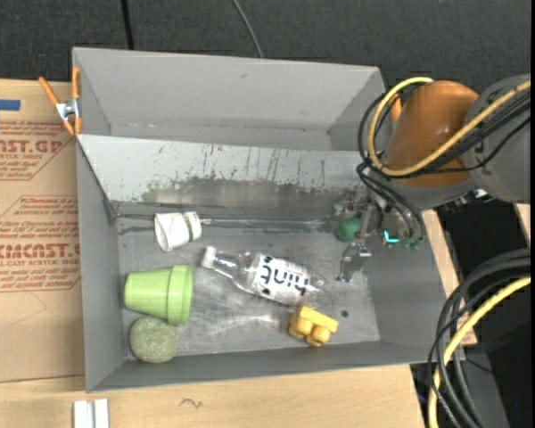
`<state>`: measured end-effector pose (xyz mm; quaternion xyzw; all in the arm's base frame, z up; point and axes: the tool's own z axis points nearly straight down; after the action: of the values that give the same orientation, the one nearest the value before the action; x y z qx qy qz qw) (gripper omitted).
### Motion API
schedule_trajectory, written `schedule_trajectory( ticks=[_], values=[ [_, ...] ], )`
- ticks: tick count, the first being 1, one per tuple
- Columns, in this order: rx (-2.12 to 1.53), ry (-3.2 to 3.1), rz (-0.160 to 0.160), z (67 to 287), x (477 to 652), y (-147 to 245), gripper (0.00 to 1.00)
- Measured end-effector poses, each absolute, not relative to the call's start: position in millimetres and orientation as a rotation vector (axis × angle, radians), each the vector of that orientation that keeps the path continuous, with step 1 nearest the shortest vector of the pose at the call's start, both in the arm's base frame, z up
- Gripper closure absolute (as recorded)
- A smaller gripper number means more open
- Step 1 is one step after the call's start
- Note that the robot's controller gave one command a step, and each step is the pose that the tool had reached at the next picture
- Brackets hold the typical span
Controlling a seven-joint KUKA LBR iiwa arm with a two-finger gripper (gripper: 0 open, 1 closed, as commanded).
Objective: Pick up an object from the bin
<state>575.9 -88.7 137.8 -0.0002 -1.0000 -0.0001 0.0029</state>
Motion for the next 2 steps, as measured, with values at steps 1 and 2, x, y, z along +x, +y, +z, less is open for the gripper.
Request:
schedule_trajectory(
  ticks=[1, 2],
  values=[
    [0.001, -3.143, 0.001, 142.3, 577.9, -88.4, 1.0],
    [0.002, -3.143, 0.001, 142.3, 577.9, -88.4, 1.0]
  ],
)
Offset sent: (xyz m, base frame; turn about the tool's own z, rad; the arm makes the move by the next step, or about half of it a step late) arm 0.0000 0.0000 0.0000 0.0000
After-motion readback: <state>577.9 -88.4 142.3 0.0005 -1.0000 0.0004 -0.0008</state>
